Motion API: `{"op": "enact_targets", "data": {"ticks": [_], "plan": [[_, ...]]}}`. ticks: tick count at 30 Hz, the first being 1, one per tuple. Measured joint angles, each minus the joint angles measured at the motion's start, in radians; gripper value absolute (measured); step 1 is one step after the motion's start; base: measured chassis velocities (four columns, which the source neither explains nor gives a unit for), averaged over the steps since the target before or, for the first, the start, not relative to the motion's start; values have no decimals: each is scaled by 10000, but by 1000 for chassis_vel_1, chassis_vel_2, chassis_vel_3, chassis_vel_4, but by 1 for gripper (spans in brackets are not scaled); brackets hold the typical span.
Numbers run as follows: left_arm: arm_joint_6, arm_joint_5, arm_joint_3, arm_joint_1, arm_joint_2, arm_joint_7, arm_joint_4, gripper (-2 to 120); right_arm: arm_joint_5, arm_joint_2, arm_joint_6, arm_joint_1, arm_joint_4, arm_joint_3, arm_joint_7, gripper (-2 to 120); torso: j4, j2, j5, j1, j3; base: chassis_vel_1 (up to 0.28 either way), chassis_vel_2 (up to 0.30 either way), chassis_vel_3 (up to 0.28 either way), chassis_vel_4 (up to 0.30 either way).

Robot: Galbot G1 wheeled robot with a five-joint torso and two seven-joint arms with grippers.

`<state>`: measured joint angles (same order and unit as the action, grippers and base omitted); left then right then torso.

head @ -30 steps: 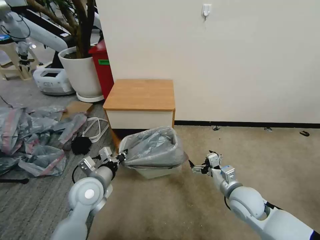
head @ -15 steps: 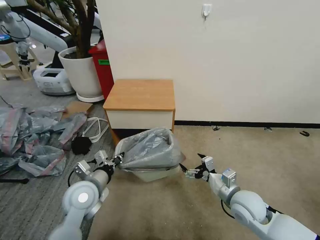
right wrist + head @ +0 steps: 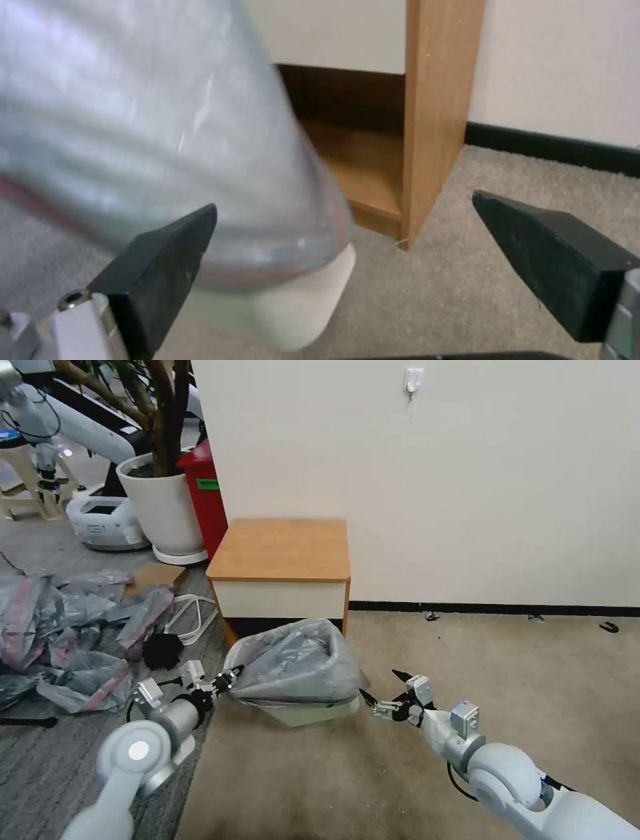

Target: Pick up the garbage bag from the table and place it over the trash can.

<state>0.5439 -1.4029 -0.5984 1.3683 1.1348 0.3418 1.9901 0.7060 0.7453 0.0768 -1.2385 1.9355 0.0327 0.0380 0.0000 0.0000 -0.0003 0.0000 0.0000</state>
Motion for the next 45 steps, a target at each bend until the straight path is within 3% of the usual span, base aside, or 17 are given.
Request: {"op": "enact_targets", "data": {"ticks": [1,2,12,20,23,35,45], "plan": [[0,0,0,0,0,0,0,5,0,0,0,0,0,0,0,98,0,0,0,0,0,0,0,0,0],[38,53,-111,28,-175,-784,-336,5,1014,-211,147,88,30,234,-276,98,0,0,2,0,0,0,0,0,0],[-124,535,-50,63,-265,-1363,-624,5,3233,-475,856,475,-383,479,-1410,97,-2,0,3,0,0,0,0,0,0],[-238,753,1,320,-409,-1547,-285,5,3598,-653,1388,1001,-1310,324,-4671,88,-1,0,4,0,0,0,0,0,0],[-356,768,-26,469,-449,-1648,-146,5,3319,-649,1397,1208,-1701,196,-5157,87,0,0,3,0,0,0,0,0,0],[-493,942,-171,910,-566,-1964,177,5,2802,-275,1441,1887,-2927,-317,-5001,86,1,-1,3,0,0,0,0,0,0],[-519,993,-187,961,-641,-1970,280,5,2614,-210,1492,1896,-3081,-490,-5725,66,0,-1,2,0,0,0,0,0,0]]}}
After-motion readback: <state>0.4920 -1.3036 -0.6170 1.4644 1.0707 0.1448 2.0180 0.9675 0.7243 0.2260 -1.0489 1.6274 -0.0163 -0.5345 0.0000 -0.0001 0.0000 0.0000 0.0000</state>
